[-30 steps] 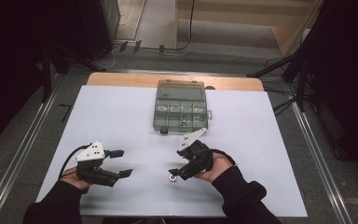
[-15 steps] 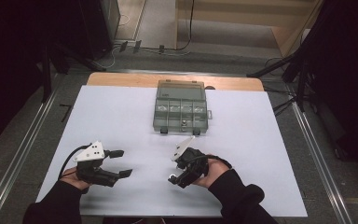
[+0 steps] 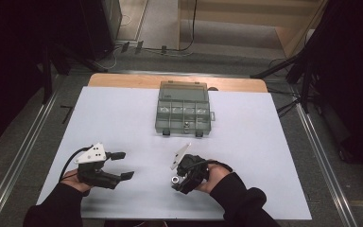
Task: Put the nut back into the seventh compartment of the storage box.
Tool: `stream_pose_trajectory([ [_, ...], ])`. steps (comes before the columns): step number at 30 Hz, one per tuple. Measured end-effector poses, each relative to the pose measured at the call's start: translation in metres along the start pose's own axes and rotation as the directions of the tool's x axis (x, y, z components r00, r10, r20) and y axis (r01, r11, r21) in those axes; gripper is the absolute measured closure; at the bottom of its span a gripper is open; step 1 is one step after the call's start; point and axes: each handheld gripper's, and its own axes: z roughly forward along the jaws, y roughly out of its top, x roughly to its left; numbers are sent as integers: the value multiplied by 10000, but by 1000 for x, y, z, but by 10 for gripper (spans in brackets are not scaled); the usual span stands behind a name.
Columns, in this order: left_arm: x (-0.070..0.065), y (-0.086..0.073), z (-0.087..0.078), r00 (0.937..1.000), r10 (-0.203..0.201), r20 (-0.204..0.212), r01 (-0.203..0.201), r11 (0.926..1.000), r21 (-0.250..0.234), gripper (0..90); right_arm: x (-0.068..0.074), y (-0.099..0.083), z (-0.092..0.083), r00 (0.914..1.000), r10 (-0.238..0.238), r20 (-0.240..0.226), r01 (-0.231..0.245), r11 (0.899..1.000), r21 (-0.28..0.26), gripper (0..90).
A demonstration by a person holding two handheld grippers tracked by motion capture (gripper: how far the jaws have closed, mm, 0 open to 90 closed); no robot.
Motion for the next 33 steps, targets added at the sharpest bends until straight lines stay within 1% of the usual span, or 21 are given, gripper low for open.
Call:
stream_pose_trajectory([
  [1, 0, 0, 0, 10000, 6, 1, -6, 10000, 1, 227, 0, 0, 2, 10000, 6, -68, -6, 10000, 14, 391],
  [3, 0, 0, 0, 10000, 1, -9, -1, 10000, 4, 227, 1, 0, 5, 10000, -7, -28, 8, 9998, 219, 406],
  [6, 0, 0, 0, 10000, 2, 18, -2, 10000, 0, 227, 3, 1, 9, 9997, -236, 25, 235, 9988, 423, 441],
  [7, 0, 0, 0, 10000, -5, 19, 4, 10000, 18, 227, 4, 1, 10, 9999, -144, -23, 145, 9986, 506, 456],
  [8, 0, 0, 0, 10000, 19, 27, -19, 10000, 87, 226, 4, 2, 11, 9999, -119, -65, 122, 9988, 477, 467],
  [10, 0, 0, 0, 10000, 39, 43, -39, 10000, 56, 226, 5, 2, 12, 10000, -68, -65, 71, 9983, 585, 498],
  [11, 0, 0, 0, 10000, 74, 56, -74, 9999, 74, 227, 3, 3, 13, 9996, -289, -9, 289, 9984, 494, 508],
  [12, -1, 0, 0, 10000, 72, 60, -73, 9999, 105, 227, 4, 3, 14, 9996, -288, -34, 290, 9983, 510, 519],
  [13, -1, 0, 0, 10000, 72, 63, -72, 9999, 103, 227, 5, 4, 16, 9999, -161, 45, 159, 9983, 563, 531],
  [14, -1, 0, 0, 10000, 78, 54, -78, 9999, 106, 227, 5, 4, 16, 9994, -328, 147, 319, 9980, 545, 549],
  [16, -1, 0, 0, 10000, 9, 54, -9, 10000, 27, 226, 6, 6, 17, 9995, -205, 256, 190, 9983, 554, 595],
  [17, 0, 0, 0, 10000, 20, 50, -20, 10000, 34, 227, 5, 6, 17, 9990, -279, 347, 257, 9977, 626, 619],
  [20, -1, 0, 0, 10000, 3, 70, -4, 10000, 53, 227, 4, 7, 17, 9978, -398, 525, 368, 9977, 576, 679],
  [21, -1, 0, 0, 10000, 26, 78, -26, 10000, 57, 227, 4, 7, 17, 9976, -409, 560, 376, 9976, 588, 683],
  [23, -1, 0, 0, 9999, 59, 86, -60, 9999, 88, 226, 3, 6, 17, 9979, -432, 475, 409, 9979, 495, 710],
  [26, 0, 0, 0, 10000, 8, 90, -8, 10000, 48, 227, 2, 5, 17, 9979, -495, 420, 478, 9980, 411, 713],
  [28, 0, 0, -1, 10000, 4, 89, -5, 10000, 51, 227, 0, 4, 16, 9981, -465, 399, 451, 9983, 359, 714],
  [29, 0, 0, -1, 10000, 4, 98, -4, 10000, 45, 227, 0, 4, 16, 9988, -386, 299, 376, 9987, 358, 714],
  [33, -1, 0, 0, 9999, 21, 103, -22, 10000, 27, 227, -2, 4, 16, 9994, -302, 138, 298, 9992, 284, 715],
])
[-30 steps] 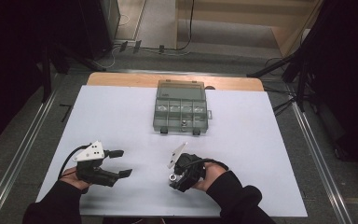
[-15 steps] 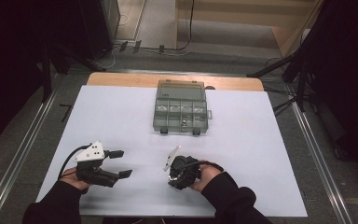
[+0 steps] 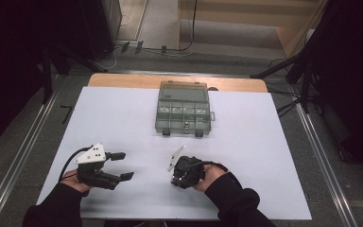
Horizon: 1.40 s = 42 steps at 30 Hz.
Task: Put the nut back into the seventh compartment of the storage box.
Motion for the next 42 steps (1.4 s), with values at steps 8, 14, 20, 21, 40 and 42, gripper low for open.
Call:
stream_pose_trajectory([
  [8, 0, 0, 0, 10000, -41, -52, 41, 10000, 29, 227, 0, 1, -6, 9997, 146, -181, -151, 9994, -315, 715],
  [14, 0, 0, 0, 10000, -9, -30, 9, 10000, 54, 226, -10, -5, -15, 9978, 631, -185, -647, 9921, -1075, 715],
  [20, 0, 0, 0, 10000, -22, -47, 22, 10000, 21, 227, -26, -16, -25, 9907, 1361, -23, -1345, 9760, -1712, 715],
  [21, 0, 0, 0, 10000, -25, -45, 25, 10000, 21, 226, -29, -18, -26, 9887, 1497, -3, -1473, 9723, -1817, 715],
  [40, 0, -1, 2, 10000, -53, -22, 53, 9999, 136, 227, -122, -19, -63, 9217, 3629, 1367, -3029, 8938, -3307, 714],
  [42, 0, -1, 2, 10000, -49, -10, 49, 9999, 132, 226, -130, -16, -63, 9132, 3783, 1516, -3162, 8924, -3219, 714],
])
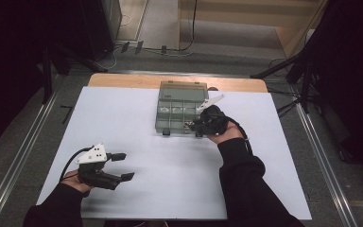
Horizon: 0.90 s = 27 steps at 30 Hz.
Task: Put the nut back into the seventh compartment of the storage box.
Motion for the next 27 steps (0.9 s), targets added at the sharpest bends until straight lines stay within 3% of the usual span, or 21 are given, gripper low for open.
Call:
stream_pose_trajectory([
  [5, 0, 0, 0, 10000, -37, -1, 37, 10000, -46, 227, -12, 5, 8, 9993, 132, 354, -134, 9999, 60, 704],
  [8, 0, 0, -1, 10000, -57, 13, 57, 10000, -57, 227, -16, 5, 10, 9991, 312, 270, -311, 9995, -57, 535],
  [11, 0, -1, -1, 10000, -19, -4, 19, 10000, -1, 227, -17, 2, 7, 9984, 545, -144, -548, 9984, -169, 477],
  [18, 1, -1, 0, 10000, -77, -28, 77, 10000, -11, 227, -3, -11, -5, 9965, 386, -747, -446, 9958, -806, 308],
  [22, 2, -1, 0, 9998, -164, -74, 163, 9999, -26, 227, 10, -24, -12, 9940, 226, -1071, -336, 9942, -1018, 274],
  [26, 3, -1, 1, 9998, -179, -100, 178, 9998, -66, 227, 21, -36, -20, 9938, -84, -1107, -57, 9921, -1257, 268],
  [27, 3, -1, 1, 9998, -179, -94, 179, 9998, -57, 227, 23, -39, -22, 9920, 5, -1260, -169, 9915, -1288, 267],
])
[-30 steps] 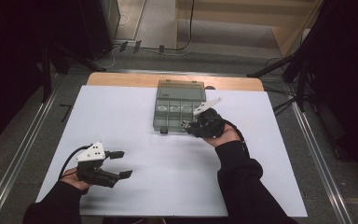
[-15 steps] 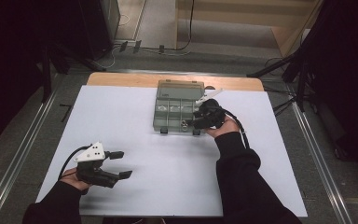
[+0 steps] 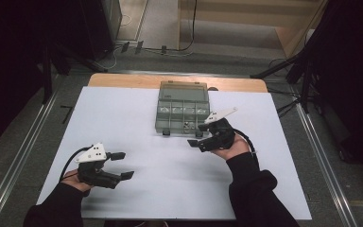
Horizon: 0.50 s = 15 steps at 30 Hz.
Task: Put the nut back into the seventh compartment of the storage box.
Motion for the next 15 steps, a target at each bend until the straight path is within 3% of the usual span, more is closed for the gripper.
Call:
stream_pose_trajectory([
  [8, 0, 0, -1, 10000, -29, -42, 29, 9999, -122, 227, 13, -20, -23, 9957, -185, -906, 106, 9961, -870, 256],
  [15, 0, 1, -2, 10000, 6, -65, -7, 9998, -196, 227, 22, -44, -41, 9964, -449, -719, 372, 9937, -1058, 236],
])
